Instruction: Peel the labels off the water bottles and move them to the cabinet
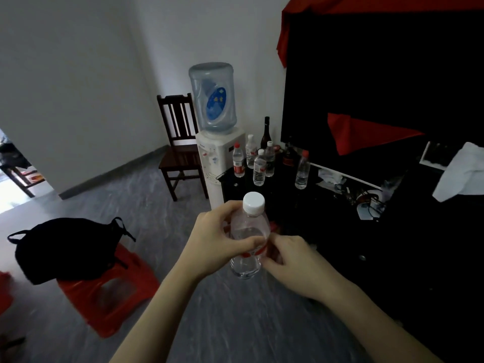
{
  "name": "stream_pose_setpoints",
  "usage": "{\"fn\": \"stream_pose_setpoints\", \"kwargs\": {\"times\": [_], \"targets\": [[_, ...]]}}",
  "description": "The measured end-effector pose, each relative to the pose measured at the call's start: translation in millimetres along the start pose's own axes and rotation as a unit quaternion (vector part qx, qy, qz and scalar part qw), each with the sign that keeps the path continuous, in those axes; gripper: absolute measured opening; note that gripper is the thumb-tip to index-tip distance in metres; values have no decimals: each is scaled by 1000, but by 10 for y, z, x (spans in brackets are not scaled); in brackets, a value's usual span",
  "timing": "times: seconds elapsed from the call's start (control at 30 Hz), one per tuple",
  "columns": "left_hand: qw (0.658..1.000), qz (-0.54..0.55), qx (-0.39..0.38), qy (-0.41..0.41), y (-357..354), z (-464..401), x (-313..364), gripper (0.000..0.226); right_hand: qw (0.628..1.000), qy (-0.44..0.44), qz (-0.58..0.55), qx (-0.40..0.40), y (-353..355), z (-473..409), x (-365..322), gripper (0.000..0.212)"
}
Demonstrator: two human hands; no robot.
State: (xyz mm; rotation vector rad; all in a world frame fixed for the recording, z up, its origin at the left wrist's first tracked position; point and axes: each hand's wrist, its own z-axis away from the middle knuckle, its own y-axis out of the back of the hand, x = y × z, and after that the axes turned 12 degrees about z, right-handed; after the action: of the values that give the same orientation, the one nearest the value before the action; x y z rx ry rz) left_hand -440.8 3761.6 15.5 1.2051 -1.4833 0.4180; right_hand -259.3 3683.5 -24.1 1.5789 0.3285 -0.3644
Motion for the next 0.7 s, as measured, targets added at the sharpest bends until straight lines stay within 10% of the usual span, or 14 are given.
{"fn": "stream_pose_setpoints", "kwargs": {"times": [0.7], "targets": [[991, 34, -129, -6, 107, -2889, -1946, 65, 983, -178, -52, -8, -220, -2787, 903, 11]]}}
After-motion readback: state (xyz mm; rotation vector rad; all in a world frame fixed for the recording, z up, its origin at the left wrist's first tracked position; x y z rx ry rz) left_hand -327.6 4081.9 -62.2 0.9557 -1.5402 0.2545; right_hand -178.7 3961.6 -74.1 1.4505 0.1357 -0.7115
